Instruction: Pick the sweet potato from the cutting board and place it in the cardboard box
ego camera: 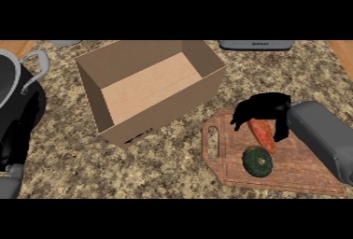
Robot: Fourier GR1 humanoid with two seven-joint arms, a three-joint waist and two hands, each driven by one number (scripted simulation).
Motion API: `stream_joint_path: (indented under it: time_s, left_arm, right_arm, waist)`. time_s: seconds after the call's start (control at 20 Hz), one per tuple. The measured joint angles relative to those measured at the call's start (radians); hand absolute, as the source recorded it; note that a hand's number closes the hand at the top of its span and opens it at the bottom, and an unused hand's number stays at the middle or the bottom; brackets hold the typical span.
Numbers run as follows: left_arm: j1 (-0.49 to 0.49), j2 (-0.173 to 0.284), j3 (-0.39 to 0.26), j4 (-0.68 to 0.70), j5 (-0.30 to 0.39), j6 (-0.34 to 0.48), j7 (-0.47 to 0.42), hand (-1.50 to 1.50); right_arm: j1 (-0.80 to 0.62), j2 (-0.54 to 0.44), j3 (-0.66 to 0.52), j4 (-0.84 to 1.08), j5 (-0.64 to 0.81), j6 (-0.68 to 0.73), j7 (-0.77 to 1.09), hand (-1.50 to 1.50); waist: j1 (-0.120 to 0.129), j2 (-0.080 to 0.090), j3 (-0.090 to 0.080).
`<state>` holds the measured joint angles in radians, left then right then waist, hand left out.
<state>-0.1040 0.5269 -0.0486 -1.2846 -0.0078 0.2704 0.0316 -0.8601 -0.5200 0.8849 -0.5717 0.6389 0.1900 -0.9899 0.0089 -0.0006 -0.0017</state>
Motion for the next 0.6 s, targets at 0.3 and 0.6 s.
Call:
stream_joint_path:
  time_s: [0.3, 0.6]
  left_arm:
    - [-0.002, -0.005, 0.012, -0.016, -0.017, -0.014, 0.010, 0.00]
    - [0.006, -0.018, 0.018, -0.036, -0.034, -0.010, 0.036, 0.00]
  right_arm:
    - [0.007, 0.055, -0.086, 0.053, 0.006, -0.088, -0.022, 1.50]
    - [0.013, 0.059, -0.184, 0.031, -0.015, -0.157, 0.008, 1.50]
  waist:
    - [0.004, -0.001, -0.004]
    - [-0.007, -0.003, -0.003]
